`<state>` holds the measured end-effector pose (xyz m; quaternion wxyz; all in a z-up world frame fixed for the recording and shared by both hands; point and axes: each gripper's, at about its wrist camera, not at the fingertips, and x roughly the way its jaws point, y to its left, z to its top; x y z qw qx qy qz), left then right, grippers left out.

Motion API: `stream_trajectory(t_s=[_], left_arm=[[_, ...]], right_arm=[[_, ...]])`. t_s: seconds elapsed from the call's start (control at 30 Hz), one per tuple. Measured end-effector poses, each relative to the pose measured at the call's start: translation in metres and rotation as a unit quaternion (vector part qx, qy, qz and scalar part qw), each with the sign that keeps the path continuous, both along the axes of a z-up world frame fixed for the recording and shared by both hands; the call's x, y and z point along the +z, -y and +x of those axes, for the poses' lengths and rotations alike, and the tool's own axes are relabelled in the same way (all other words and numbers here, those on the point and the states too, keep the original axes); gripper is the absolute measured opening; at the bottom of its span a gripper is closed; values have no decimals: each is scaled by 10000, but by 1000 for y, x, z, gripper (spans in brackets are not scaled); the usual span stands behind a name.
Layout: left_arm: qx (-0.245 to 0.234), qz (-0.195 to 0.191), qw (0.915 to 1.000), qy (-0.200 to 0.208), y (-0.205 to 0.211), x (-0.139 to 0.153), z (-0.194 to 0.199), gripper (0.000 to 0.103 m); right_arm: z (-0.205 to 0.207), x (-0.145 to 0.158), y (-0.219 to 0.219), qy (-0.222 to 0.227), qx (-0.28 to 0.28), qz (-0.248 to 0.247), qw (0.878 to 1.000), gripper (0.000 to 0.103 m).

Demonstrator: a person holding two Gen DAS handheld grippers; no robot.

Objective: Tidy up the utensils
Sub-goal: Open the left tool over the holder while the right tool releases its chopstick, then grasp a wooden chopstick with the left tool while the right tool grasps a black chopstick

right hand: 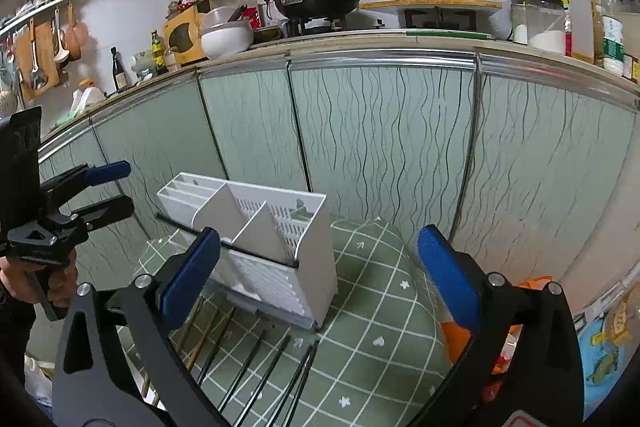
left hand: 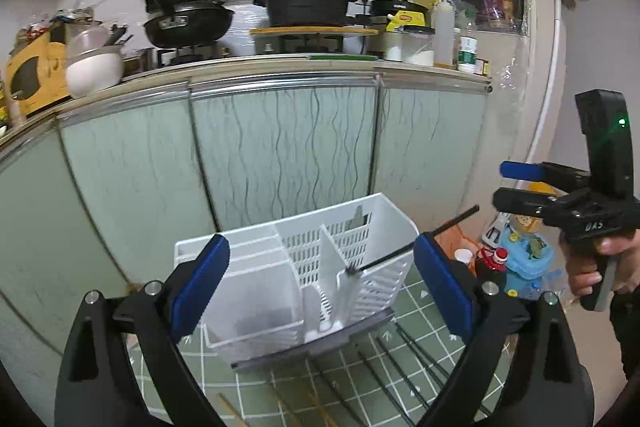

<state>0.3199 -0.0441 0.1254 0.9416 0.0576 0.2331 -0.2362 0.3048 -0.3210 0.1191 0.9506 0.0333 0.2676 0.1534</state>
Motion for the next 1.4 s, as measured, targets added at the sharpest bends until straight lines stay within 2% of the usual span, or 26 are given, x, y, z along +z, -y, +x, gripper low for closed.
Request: stream_trajectory(t_s=[0.33,0.5,0.63,1.03,1.23,1.4], left_arm=[[427,-57,9989,192,-28,0,-49,99],[548,139,9978,337,-31,-10,-77,99],[642,71,9976,259,-36,-24,-95,99],[828,73,9965,37,-39,-76,-132,99],[903,115,9959,-10,-41,-98,-147,99],[1123,67,9936,-110,-46,-119,-157,99]], right_arm=[[-46,-6,-9,-13,-77,-95,9999,95],[-66,-18,-20,-100,-94,-293,9995,95],[-80,-29,-29,-167,-76,-423,9989,95],[-104,-82,-39,-731,-74,-631,9953,95],[-110,-119,-47,-1123,-58,-806,9904,95],[-121,-143,-50,-1174,-71,-707,9905,95]])
